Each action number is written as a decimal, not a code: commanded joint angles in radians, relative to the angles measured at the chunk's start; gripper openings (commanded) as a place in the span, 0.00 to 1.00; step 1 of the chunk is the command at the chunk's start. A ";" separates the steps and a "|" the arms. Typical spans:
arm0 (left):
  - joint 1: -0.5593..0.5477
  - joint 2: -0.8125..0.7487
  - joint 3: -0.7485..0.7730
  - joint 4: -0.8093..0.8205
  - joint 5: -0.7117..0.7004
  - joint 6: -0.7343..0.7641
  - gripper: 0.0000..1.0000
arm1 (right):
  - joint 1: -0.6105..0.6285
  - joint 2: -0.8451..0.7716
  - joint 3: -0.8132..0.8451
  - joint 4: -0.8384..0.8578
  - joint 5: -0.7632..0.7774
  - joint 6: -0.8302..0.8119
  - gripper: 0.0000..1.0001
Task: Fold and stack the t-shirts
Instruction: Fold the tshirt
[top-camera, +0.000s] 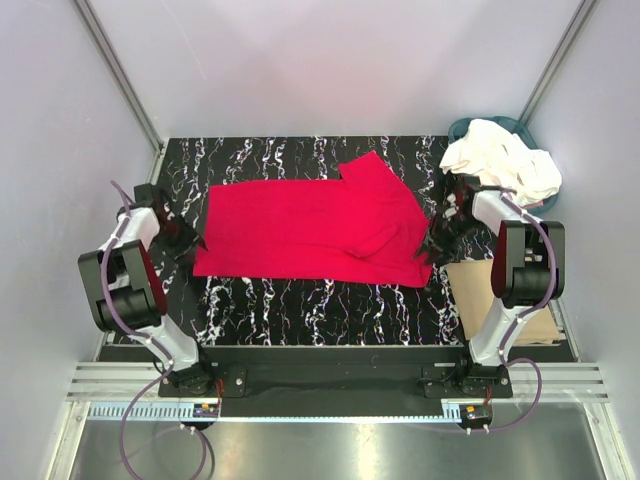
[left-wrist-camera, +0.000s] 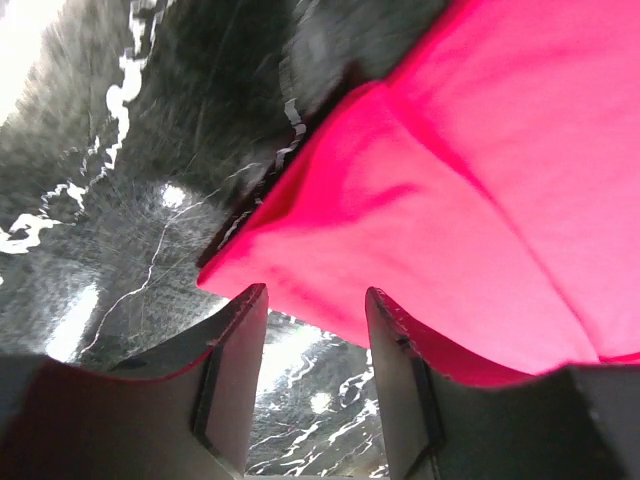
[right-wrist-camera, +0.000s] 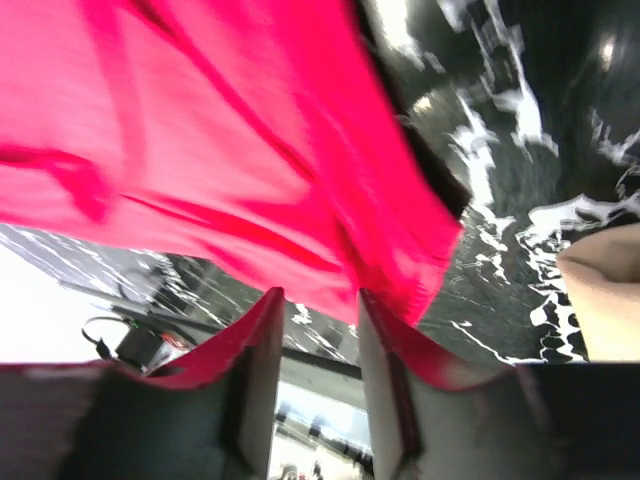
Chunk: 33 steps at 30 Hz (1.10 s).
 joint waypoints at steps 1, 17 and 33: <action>-0.002 -0.042 0.089 0.007 0.004 0.045 0.49 | 0.005 -0.037 0.133 -0.024 0.017 -0.003 0.44; -0.051 0.220 0.252 0.053 0.065 -0.108 0.38 | 0.026 0.141 0.351 0.046 -0.023 0.213 0.49; -0.052 0.246 0.221 0.053 -0.036 -0.205 0.41 | 0.089 0.190 0.370 0.057 0.068 0.276 0.51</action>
